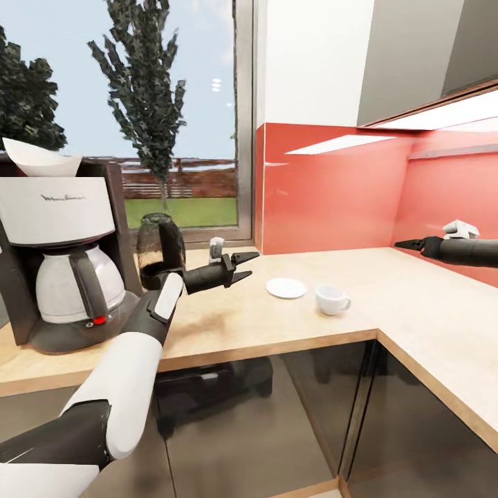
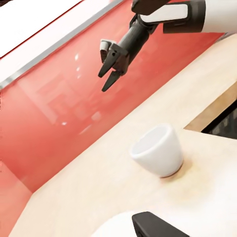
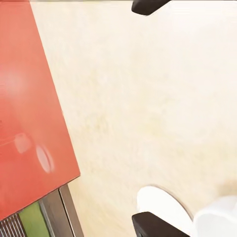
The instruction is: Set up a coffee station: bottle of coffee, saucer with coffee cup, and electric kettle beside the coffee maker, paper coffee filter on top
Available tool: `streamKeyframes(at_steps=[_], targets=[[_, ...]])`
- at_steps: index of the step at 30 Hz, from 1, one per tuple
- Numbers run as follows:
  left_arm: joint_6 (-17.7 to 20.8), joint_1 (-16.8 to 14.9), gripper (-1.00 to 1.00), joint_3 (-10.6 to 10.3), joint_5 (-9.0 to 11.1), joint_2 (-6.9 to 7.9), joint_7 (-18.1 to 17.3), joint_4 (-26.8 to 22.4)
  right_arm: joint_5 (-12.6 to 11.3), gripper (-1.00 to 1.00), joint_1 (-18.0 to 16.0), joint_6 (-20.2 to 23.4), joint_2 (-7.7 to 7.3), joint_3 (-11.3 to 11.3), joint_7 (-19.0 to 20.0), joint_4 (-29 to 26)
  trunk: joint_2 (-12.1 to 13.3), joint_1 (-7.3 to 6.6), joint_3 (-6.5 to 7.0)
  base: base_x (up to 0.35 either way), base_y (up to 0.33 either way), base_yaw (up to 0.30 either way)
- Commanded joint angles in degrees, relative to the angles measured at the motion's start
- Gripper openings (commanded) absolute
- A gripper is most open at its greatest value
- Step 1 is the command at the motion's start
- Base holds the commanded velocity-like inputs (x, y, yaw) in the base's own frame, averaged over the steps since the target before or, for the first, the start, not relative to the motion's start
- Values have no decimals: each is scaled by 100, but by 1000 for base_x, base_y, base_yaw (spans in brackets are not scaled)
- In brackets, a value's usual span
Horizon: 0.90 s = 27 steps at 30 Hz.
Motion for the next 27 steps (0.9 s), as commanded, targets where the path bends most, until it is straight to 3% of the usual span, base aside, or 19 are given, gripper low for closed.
streamKeyframes(at_steps=[1, 27], targets=[[23, -6, 100, 29, -32, -7, -30, 0, 56, 100, -6, 5, -5, 7, 60, 2, -3, 2, -7, 205, -159, 0], [23, -4, 100, 53, -32, -7, -30, 6, 55, 100, 11, 5, 19, 7, 60, 2, -3, 2, -7, 134, 6, 0]])
